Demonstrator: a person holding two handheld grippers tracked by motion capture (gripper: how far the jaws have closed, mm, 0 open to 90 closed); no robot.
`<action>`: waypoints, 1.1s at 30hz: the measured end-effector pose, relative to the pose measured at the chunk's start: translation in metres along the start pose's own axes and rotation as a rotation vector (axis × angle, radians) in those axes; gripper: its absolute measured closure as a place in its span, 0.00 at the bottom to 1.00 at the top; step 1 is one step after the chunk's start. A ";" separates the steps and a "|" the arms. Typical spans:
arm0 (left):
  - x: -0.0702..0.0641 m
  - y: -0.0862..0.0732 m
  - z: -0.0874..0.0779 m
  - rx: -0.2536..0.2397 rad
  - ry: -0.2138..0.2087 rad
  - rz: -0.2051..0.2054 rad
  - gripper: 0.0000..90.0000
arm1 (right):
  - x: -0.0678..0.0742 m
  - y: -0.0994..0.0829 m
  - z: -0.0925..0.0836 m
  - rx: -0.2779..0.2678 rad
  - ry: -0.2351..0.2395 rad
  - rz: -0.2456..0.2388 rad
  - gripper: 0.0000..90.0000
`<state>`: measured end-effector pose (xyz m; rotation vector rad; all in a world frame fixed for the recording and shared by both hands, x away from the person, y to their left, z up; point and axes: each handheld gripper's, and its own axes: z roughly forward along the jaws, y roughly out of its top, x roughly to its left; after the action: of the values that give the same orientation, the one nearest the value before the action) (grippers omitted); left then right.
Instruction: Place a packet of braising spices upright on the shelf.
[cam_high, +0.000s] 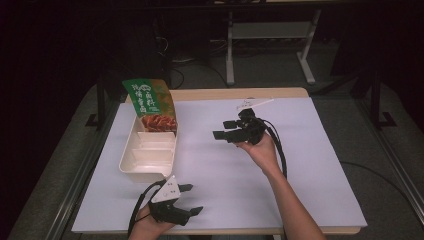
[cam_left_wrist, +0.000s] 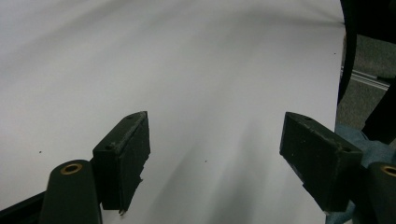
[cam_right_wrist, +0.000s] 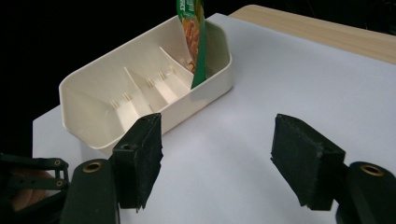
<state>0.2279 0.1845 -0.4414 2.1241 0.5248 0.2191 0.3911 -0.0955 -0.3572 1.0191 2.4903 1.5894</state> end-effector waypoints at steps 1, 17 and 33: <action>0.000 0.000 0.000 0.000 0.001 0.001 0.26 | 0.000 -0.001 -0.001 -0.001 0.002 -0.002 0.36; 0.001 0.000 -0.001 0.001 0.007 0.001 0.26 | 0.002 -0.019 -0.023 0.017 0.006 -0.005 0.35; 0.001 0.000 0.000 -0.001 0.011 -0.004 0.25 | 0.007 -0.053 -0.048 0.047 -0.013 -0.018 0.34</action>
<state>0.2286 0.1849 -0.4414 2.1220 0.5345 0.2286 0.3421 -0.1449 -0.3750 1.0065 2.5322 1.5211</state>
